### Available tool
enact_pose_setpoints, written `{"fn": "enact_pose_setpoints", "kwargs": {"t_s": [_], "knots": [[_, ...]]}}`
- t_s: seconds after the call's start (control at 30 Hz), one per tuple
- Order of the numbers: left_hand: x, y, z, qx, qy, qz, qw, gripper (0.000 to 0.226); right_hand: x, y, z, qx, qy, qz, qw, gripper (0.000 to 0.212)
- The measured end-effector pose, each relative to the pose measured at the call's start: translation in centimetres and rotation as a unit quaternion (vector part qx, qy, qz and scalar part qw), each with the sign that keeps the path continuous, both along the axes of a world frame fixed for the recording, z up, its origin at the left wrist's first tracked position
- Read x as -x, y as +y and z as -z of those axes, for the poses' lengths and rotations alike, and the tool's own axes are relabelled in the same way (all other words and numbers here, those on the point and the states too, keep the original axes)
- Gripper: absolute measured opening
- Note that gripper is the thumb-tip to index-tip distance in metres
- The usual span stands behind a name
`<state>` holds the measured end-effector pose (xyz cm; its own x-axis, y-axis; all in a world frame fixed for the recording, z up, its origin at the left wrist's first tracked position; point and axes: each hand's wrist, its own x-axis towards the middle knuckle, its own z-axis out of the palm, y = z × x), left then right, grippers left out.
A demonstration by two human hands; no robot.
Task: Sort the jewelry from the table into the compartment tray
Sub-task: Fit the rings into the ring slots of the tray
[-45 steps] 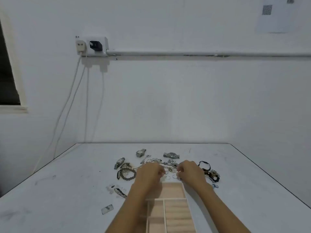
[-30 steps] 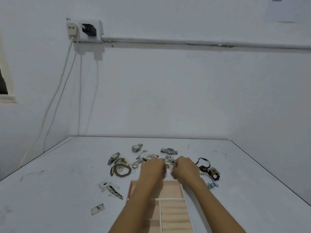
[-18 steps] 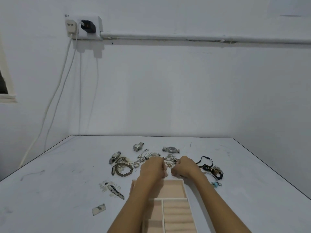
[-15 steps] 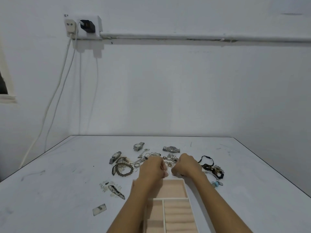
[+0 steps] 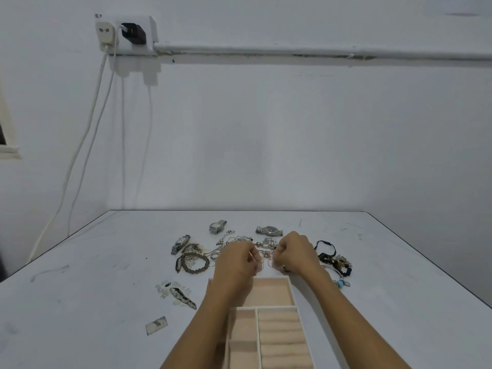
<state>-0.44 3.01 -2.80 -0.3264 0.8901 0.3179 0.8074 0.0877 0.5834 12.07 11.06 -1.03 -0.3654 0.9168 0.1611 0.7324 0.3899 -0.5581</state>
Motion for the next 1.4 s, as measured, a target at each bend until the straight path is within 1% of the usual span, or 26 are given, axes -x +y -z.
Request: {"fn": "enact_pose_setpoints", "kwargs": {"t_s": [0.03,0.13,0.2,0.27,0.33,0.43,0.53,0.67,0.87,1.07,1.3,1.4], "knots": [[0.2,-0.3,0.0,-0.019,-0.021,0.005,1.000,0.017,-0.4,-0.3,0.0,0.009,0.035,-0.008,0.999,0.010],[1.0,-1.6,-0.5,-0.053,-0.062,0.039,0.996,0.018,-2.1,-1.4,0.1,0.033,0.144,-0.040,0.988,0.015],[1.4,-2.7,-1.0,-0.066,-0.076,0.059,0.993,0.017,-3.2,-2.4,0.0,0.034,0.203,-0.060,0.977,0.013],[1.2,-4.1,-1.3,-0.088,-0.113,0.074,0.987,0.018,-4.1,-3.6,-0.3,0.048,0.258,-0.085,0.961,0.010],[0.7,-5.6,-1.3,-0.103,-0.146,0.085,0.980,0.020,-4.9,-4.9,-0.5,0.074,0.295,-0.106,0.947,0.009],[-0.3,-7.6,-1.2,-0.114,-0.172,0.098,0.974,0.017,-6.1,-6.9,-0.8,0.097,0.314,-0.134,0.935,0.009],[-1.0,-8.8,-1.5,-0.122,-0.185,0.116,0.968,0.012,-7.2,-8.3,-1.0,0.108,0.294,-0.160,0.936,0.006],[-1.2,-9.3,-1.7,-0.132,-0.174,0.123,0.968,0.010,-8.1,-9.2,-1.5,0.100,0.230,-0.185,0.950,0.009],[-1.0,-9.2,-1.3,-0.114,-0.136,0.148,0.973,0.007,-8.4,-9.5,-1.8,0.067,0.121,-0.256,0.957,0.009],[-1.0,-9.1,-1.1,-0.102,-0.114,0.149,0.977,0.008,-8.4,-8.8,-1.2,0.032,0.082,-0.251,0.964,0.012],[-1.1,-9.2,-1.1,-0.083,-0.096,0.149,0.981,0.008,-8.8,-8.9,-1.5,0.034,0.061,-0.266,0.961,0.015],[-1.1,-9.2,-1.1,-0.077,-0.095,0.149,0.981,0.007,-8.6,-9.0,-1.4,0.034,0.045,-0.272,0.961,0.012]]}}
